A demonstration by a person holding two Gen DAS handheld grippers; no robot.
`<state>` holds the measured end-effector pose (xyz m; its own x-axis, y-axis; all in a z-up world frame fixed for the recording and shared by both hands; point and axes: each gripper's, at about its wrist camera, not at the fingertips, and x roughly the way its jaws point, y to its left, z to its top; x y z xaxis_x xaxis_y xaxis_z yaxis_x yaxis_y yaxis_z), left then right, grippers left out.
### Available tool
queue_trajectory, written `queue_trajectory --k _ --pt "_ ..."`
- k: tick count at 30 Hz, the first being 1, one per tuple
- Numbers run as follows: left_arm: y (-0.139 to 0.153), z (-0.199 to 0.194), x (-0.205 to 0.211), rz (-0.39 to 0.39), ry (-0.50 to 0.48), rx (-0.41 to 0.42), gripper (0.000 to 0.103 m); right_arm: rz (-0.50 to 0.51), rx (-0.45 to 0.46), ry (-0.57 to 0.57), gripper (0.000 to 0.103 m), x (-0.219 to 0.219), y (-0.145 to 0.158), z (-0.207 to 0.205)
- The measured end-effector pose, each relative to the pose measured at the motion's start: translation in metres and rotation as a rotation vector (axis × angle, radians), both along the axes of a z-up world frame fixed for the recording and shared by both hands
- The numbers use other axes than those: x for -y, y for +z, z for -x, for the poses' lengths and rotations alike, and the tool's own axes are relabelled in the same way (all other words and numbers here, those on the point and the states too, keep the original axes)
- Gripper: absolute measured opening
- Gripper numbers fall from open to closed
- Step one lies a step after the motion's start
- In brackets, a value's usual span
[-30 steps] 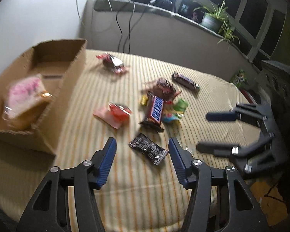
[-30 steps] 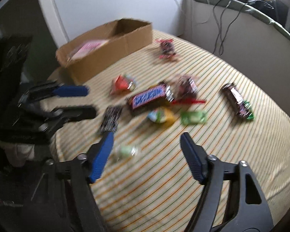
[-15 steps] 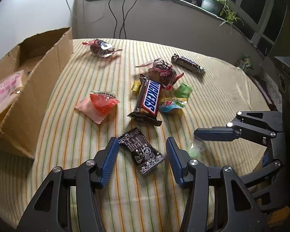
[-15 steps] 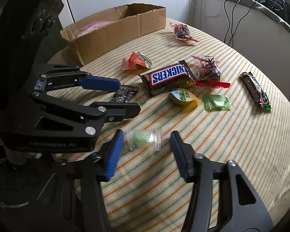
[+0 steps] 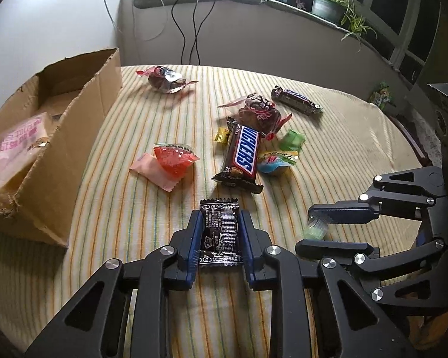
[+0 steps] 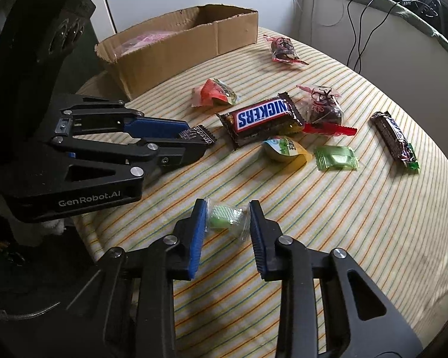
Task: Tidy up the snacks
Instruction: 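Grasp the dark candy packet with the left gripper while the right grasps a clear candy, then carry both candies into the box and open both grippers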
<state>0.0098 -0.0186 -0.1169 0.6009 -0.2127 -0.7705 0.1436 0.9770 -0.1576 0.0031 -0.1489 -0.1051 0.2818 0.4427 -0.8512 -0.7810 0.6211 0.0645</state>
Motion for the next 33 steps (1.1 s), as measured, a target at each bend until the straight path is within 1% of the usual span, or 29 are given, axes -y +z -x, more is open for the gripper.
queue_trajectory --k 7,15,19,24,28,33 --pt "0.016 0.005 -0.008 0.018 0.008 0.040 0.023 -0.019 0.016 -0.013 0.030 0.000 0.015 0.001" --pt "0.042 0.003 -0.036 0.022 0.043 0.111 0.023 -0.058 0.066 -0.007 0.030 -0.018 0.048 -0.016" --pt "0.052 -0.001 -0.056 0.017 0.074 0.140 0.023 -0.079 0.100 0.008 0.030 -0.038 0.066 -0.032" --pt "0.058 -0.007 -0.081 0.015 0.117 0.160 0.023 -0.103 0.119 0.026 0.030 -0.064 0.083 -0.050" --pt "0.060 -0.011 -0.097 0.013 0.145 0.169 0.023 -0.113 0.132 0.054 0.030 -0.091 0.093 -0.066" --pt "0.060 -0.016 -0.112 0.016 0.167 0.170 0.023 -0.116 0.138 0.079 0.030 -0.121 0.097 -0.083"
